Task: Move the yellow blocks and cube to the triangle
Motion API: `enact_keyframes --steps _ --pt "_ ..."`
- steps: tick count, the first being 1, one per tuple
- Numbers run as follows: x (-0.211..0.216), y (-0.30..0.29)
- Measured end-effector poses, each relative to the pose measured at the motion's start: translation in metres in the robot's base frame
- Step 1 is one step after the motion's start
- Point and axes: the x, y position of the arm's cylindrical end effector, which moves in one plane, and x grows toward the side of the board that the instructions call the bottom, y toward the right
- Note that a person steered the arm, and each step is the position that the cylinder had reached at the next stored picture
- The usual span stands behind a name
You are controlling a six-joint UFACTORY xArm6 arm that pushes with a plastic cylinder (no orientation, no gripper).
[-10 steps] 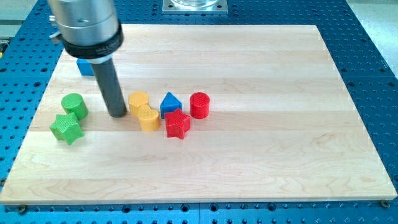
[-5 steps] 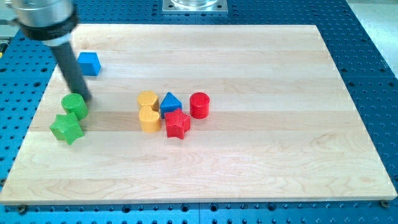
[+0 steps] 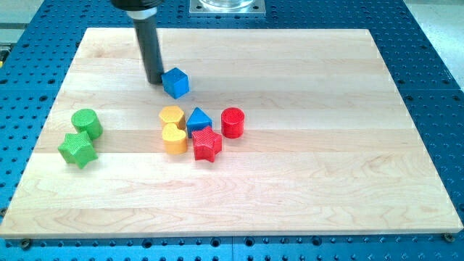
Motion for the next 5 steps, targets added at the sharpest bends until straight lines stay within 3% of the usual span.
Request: enact_keyframes --steps 1,2,4,5 --pt "-0.011 0.012" --pt "0.016 0.036" --pt "-0.001 0.059" --pt "0.011 0.077"
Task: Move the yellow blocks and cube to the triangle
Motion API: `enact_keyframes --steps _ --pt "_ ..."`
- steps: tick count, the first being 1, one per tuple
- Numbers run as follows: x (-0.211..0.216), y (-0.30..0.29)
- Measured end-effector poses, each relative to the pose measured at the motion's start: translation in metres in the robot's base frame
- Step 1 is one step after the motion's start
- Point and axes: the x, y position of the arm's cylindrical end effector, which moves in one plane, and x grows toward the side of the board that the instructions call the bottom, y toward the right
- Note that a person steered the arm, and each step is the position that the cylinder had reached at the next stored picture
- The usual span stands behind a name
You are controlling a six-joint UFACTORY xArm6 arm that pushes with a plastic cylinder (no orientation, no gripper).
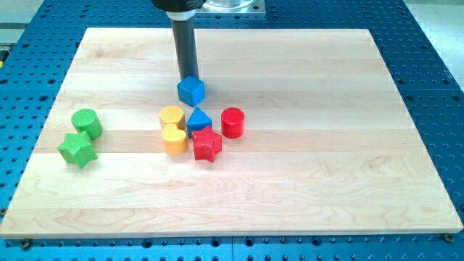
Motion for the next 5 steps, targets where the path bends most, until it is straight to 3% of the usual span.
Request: enact_keyframes --steps 3,5 --pt "0.03 -0.001" --pt "0.025 -0.176"
